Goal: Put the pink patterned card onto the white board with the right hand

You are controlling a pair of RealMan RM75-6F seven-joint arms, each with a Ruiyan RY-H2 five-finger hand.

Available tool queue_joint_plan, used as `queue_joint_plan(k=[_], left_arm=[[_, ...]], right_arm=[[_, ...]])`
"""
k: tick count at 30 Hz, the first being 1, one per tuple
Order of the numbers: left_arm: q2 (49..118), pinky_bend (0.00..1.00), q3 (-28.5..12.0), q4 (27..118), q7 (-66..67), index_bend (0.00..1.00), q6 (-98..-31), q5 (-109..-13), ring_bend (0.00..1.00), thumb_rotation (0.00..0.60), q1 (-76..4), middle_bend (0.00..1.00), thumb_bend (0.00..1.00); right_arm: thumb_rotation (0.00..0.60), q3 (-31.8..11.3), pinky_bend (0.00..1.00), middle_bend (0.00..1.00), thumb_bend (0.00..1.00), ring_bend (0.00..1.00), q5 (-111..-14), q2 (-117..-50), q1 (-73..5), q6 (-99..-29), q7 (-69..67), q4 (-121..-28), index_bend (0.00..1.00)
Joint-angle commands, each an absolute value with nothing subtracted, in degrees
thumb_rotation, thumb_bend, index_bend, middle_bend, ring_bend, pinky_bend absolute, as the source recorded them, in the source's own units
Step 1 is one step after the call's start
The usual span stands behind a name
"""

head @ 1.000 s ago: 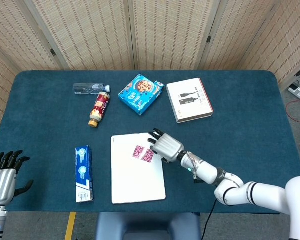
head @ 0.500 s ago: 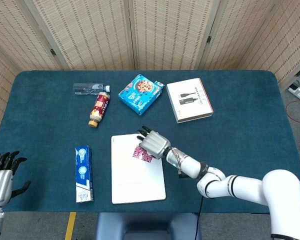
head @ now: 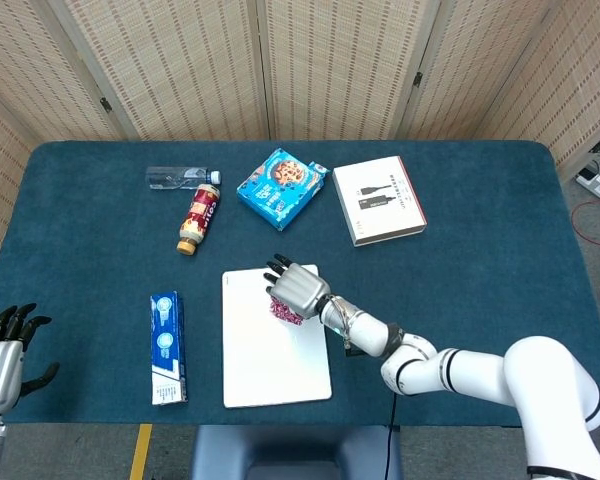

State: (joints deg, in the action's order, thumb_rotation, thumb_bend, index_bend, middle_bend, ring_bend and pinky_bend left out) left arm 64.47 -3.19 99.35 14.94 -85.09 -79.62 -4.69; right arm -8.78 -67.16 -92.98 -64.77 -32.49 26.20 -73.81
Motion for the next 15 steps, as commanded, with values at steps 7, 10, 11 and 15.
queue_joint_plan(k=[7, 10, 11, 15], left_arm=[[64.9, 0.00, -3.7, 98.4, 14.1, 0.29, -84.7, -79.3, 0.12, 0.600, -5.0, 0.16, 0.26], [65.3, 0.00, -3.8, 98.0, 13.9, 0.29, -84.3, -79.3, 0.12, 0.600, -5.4, 0.16, 0.26], [65.4, 0.00, -3.9, 97.9, 13.9, 0.29, -84.1, -79.4, 0.12, 0.600, -5.6, 0.16, 0.26], [65.8, 0.00, -4.2, 97.5, 14.3, 0.29, -83.4, -79.7, 0.12, 0.600, -6.4, 0.16, 0.26]], right_arm=[[0.600, -5.8, 0.00, 0.14, 0.33, 0.00, -66.9, -82.4, -57.6, -42.8, 27.6, -83.9, 0.25], [0.600, -4.6, 0.00, 0.12, 0.33, 0.00, -67.0, -78.6, -53.8, -47.9, 27.6, -88.0, 0.24], [0.600, -4.0, 0.00, 0.12, 0.33, 0.00, -67.5, -77.0, -52.1, -50.2, 27.6, -89.7, 0.24], [0.600, -1.4, 0.00, 0.12, 0.33, 0.00, -69.8, -72.0, -46.4, -57.0, 26.6, -94.0, 0.23]])
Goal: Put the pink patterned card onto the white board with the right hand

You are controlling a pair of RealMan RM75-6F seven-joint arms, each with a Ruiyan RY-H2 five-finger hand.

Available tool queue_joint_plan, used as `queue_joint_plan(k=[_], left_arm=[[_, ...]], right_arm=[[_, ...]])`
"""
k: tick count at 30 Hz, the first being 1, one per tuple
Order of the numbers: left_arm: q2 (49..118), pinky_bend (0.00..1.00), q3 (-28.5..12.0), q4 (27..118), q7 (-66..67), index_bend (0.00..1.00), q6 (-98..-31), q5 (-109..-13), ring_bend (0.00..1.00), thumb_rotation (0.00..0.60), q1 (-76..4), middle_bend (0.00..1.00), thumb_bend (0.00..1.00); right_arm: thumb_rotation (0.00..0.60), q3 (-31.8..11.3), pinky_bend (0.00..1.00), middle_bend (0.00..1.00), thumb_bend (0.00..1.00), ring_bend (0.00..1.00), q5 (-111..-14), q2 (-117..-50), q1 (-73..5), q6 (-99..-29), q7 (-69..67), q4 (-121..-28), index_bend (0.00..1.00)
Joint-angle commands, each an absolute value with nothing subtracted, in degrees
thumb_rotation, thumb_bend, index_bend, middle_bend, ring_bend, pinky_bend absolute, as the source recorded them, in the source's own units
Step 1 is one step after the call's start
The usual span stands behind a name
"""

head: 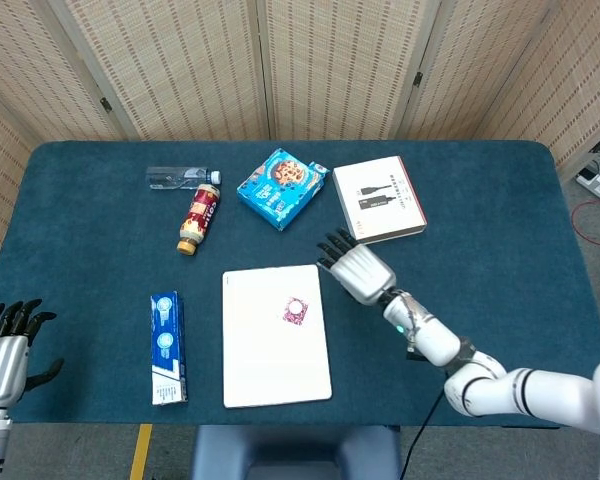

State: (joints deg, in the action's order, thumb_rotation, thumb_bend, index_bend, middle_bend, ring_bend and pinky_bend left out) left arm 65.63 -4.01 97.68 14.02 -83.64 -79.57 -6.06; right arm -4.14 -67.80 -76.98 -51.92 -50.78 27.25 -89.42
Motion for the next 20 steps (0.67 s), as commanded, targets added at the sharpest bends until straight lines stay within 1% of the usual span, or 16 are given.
queue_joint_plan(k=[1, 6, 12, 16, 20], left_arm=[[65.9, 0.00, -4.3, 97.5, 14.4, 0.29, -83.2, -79.6, 0.12, 0.600, -6.6, 0.16, 0.26], [66.7, 0.00, -5.0, 97.3, 14.7, 0.28, -83.0, -79.7, 0.12, 0.600, -7.4, 0.16, 0.26], [67.7, 0.00, -5.6, 97.4, 15.4, 0.28, -82.9, -79.3, 0.12, 0.600, -8.1, 0.16, 0.26], [68.6, 0.00, -5.9, 97.3, 16.2, 0.27, -83.1, -79.7, 0.12, 0.600, -8.7, 0.16, 0.26], [69.4, 0.00, -6.2, 97.5, 17.2, 0.27, -83.2, -80.0, 0.12, 0.600, -9.3, 0.16, 0.26]], right_arm=[[0.600, -0.8, 0.00, 0.12, 0.33, 0.00, -70.6, -70.7, -44.5, -59.3, 25.9, -95.0, 0.22], [0.600, 2.1, 0.00, 0.12, 0.33, 0.00, -73.6, -66.2, -36.4, -68.3, 22.2, -97.2, 0.18], [0.600, 4.4, 0.00, 0.12, 0.33, 0.00, -75.9, -63.1, -25.6, -79.7, 14.8, -96.6, 0.18], [0.600, 5.5, 0.00, 0.12, 0.33, 0.01, -76.7, -62.3, -19.8, -84.4, 9.6, -95.5, 0.18], [0.600, 5.6, 0.00, 0.12, 0.33, 0.01, -78.3, -62.5, -15.3, -88.8, 7.1, -94.2, 0.18]])
